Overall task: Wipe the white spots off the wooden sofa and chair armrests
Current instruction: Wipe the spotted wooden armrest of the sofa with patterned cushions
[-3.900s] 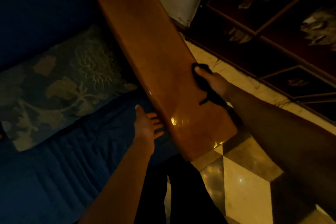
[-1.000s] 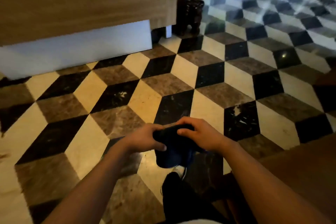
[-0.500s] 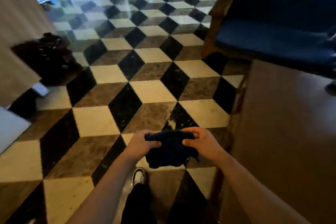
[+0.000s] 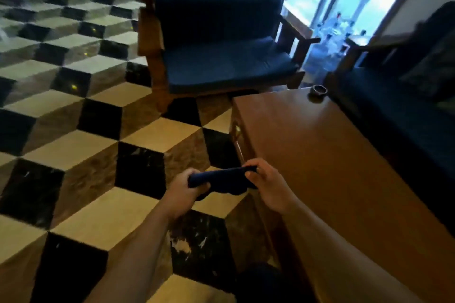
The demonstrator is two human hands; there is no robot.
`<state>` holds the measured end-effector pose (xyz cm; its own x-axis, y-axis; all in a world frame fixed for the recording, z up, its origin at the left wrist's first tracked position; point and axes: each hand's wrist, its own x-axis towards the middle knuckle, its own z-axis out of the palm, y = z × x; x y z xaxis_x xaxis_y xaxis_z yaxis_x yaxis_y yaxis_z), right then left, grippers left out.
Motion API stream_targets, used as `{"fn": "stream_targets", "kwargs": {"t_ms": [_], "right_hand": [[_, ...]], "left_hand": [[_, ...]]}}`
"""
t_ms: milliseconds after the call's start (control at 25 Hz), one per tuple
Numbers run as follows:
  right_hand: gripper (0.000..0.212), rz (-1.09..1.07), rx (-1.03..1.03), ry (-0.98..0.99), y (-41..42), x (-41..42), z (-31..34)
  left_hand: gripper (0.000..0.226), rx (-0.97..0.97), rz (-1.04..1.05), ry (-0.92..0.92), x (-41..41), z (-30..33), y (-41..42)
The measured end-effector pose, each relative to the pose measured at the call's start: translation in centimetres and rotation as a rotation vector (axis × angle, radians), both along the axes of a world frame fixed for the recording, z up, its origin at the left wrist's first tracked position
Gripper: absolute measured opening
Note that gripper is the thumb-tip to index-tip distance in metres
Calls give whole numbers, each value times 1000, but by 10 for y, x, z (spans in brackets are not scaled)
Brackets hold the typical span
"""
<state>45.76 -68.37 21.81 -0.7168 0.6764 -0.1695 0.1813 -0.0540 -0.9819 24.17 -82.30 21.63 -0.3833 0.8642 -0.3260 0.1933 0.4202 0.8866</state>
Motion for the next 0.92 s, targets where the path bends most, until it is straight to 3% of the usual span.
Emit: {"fn": "stream_targets", "kwargs": {"t_ms": [120, 280, 440, 600, 720, 920], "right_hand": [[17, -230, 19, 105, 75, -31, -4], [47, -343, -167, 99, 179, -73, -62], [31, -381, -334, 127, 286, -118, -118], [24, -446, -435, 170, 364, -147, -117], [24, -576, -465, 92, 420, -173, -127], [23, -808, -554, -5, 494, -215, -182]], "left_hand": [[9, 95, -160, -40, -45, 12, 106], [13, 115, -202, -55, -83, -7, 244], [9, -80, -127, -51, -118, -46, 374], [13, -226, -145, -96, -146, -61, 468], [13, -321, -193, -129, -170, -82, 544], [17, -557, -166, -363, -210, -151, 673]]}}
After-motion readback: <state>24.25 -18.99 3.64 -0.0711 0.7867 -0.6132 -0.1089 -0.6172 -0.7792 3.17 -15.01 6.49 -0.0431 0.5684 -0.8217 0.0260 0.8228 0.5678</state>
